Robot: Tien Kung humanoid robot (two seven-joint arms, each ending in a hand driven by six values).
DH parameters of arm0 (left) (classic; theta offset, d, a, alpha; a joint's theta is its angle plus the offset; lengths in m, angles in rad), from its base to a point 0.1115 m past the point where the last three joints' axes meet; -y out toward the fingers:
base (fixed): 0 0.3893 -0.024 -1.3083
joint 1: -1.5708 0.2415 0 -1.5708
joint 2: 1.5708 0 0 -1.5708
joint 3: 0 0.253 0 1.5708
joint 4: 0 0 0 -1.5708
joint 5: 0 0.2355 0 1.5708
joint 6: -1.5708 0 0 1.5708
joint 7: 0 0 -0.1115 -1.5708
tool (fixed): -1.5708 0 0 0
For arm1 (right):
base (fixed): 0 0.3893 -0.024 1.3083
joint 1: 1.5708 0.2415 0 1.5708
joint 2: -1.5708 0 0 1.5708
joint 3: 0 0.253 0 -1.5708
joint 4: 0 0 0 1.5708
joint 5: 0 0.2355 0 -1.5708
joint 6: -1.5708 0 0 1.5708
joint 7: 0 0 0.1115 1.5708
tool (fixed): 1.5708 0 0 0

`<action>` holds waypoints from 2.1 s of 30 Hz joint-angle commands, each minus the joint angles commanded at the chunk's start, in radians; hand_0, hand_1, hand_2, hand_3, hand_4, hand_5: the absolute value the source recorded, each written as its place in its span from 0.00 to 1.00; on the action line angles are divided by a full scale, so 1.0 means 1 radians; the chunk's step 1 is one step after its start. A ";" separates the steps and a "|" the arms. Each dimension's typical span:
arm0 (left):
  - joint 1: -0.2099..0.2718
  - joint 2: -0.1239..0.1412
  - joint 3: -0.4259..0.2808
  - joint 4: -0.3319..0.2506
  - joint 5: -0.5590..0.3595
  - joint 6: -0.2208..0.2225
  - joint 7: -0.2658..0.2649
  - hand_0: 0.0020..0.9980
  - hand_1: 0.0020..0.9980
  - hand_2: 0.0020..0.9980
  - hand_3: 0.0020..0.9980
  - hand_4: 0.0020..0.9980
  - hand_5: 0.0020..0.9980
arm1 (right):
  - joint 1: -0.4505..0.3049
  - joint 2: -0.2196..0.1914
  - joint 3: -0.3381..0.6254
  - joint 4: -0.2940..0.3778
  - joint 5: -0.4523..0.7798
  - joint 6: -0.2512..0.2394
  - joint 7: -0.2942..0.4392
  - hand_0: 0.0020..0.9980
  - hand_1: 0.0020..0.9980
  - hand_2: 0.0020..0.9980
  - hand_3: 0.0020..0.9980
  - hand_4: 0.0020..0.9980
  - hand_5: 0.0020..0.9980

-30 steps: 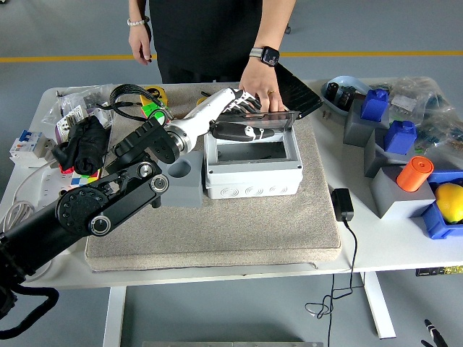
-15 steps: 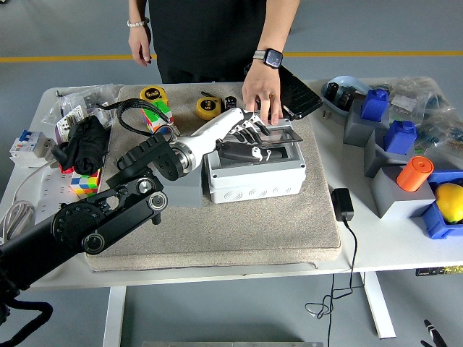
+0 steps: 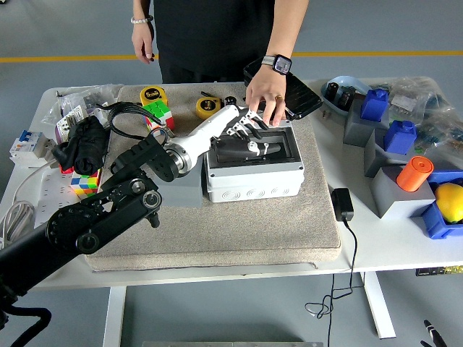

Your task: Fetch the battery,place it into the box,close the lid of the box

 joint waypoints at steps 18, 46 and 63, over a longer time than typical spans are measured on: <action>0.213 0.102 -0.406 -0.005 -0.178 0.035 -0.086 0.62 0.65 0.60 0.62 0.98 0.45 | 0.002 0.002 -0.024 -0.009 0.022 0.014 -0.009 0.73 0.66 0.65 0.60 1.00 0.62; 0.271 0.165 -0.482 -0.010 -0.184 0.008 -0.065 0.61 0.64 0.60 0.61 0.97 0.43 | 0.015 -0.006 -0.055 -0.014 0.034 0.033 -0.032 0.73 0.67 0.65 0.60 1.00 0.62; 0.274 0.180 -0.472 -0.008 -0.184 0.006 -0.073 0.61 0.64 0.60 0.61 0.97 0.43 | 0.019 -0.019 -0.063 -0.014 0.032 0.036 -0.035 0.73 0.67 0.66 0.60 1.00 0.62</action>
